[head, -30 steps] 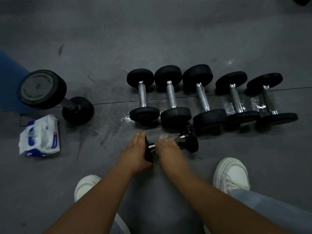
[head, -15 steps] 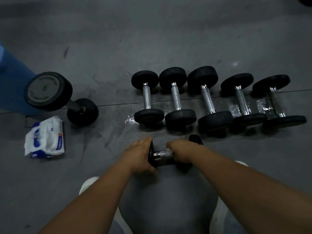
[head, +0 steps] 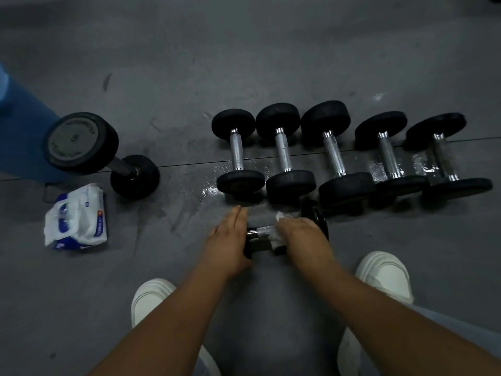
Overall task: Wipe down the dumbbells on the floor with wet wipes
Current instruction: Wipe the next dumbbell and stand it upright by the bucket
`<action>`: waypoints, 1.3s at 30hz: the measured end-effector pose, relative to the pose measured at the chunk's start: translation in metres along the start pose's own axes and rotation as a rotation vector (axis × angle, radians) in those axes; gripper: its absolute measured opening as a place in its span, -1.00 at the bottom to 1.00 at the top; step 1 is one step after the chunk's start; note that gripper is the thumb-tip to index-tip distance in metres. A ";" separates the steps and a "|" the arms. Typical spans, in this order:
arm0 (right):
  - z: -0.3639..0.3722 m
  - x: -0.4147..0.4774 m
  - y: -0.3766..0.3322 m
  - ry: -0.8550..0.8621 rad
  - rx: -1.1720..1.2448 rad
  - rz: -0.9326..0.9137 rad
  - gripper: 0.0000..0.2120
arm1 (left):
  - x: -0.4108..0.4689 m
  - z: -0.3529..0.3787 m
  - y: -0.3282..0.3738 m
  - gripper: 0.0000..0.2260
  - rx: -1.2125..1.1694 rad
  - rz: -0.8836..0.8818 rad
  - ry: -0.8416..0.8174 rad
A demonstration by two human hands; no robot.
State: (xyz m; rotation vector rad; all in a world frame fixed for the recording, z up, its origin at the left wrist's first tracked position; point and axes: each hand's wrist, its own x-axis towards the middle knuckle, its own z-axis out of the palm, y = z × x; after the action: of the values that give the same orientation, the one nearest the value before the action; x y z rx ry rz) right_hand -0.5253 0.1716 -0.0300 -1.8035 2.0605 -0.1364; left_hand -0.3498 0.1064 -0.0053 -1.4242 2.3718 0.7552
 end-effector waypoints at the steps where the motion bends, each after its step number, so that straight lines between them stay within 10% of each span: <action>1: -0.003 0.001 -0.006 0.008 0.011 0.061 -0.84 | 0.002 0.000 -0.001 0.07 -0.016 -0.005 -0.011; 5: 0.000 0.009 -0.048 -0.058 -0.037 -0.152 -0.92 | 0.005 0.000 -0.003 0.04 -0.022 -0.004 -0.021; 9: -0.007 0.023 -0.020 -0.001 0.025 0.173 -0.90 | 0.008 0.001 -0.005 0.04 -0.025 -0.003 -0.022; 13: 0.013 0.013 -0.032 -0.011 -0.067 -0.156 -0.77 | 0.010 -0.002 -0.004 0.04 -0.038 -0.006 -0.038; 26: -0.026 0.056 0.007 -0.700 -0.296 -0.211 -0.81 | 0.011 -0.013 -0.008 0.13 -0.043 0.035 -0.219; 31: -0.033 0.045 0.008 -0.321 0.120 0.008 -0.87 | 0.001 -0.016 -0.014 0.00 -0.213 0.044 -0.118; 39: 0.019 -0.006 -0.027 -0.052 -0.196 -0.076 -0.48 | -0.017 0.012 -0.003 0.11 -0.072 0.019 -0.028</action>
State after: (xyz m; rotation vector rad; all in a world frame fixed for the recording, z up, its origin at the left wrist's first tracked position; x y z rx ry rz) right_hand -0.4929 0.1768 -0.0373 -1.9791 2.0306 0.0947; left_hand -0.3394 0.1242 -0.0081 -1.4113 2.3630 0.8672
